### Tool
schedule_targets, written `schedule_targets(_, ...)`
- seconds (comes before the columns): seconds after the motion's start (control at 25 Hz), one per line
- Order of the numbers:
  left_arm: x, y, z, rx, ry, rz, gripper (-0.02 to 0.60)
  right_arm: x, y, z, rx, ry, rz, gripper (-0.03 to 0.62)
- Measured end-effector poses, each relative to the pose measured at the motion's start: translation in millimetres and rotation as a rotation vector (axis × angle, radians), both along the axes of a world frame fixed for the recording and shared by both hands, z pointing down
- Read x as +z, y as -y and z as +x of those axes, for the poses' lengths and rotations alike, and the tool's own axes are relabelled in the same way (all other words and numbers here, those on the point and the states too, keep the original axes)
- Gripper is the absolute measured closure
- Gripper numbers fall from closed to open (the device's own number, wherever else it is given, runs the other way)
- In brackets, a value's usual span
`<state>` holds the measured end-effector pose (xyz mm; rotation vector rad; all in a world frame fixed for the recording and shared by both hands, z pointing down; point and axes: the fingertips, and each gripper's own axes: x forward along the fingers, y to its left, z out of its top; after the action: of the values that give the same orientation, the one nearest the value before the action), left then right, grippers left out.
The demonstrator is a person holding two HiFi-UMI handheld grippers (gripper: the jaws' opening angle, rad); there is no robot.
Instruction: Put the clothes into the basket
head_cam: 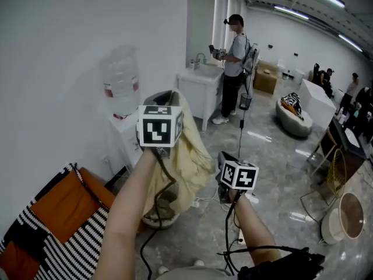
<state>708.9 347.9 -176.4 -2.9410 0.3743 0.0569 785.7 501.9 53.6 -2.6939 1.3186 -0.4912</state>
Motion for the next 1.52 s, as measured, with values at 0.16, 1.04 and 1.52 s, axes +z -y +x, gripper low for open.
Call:
schedule_targets(0.16,-14,-19,15,-0.009,-0.014,0.022,0.549,-5,-19,26,0.016,0.011,0.042,0.591)
schedule_targets(1.04,-57,7,60,-0.117,-0.057,0.075,0.549,1,-5,106,0.000,0.057,0.090,0.591)
schedule_targets(1.52,-58,70,31,-0.188,-0.054,0.099,0.549,16,76,97,-0.086,0.083,0.061,0.591)
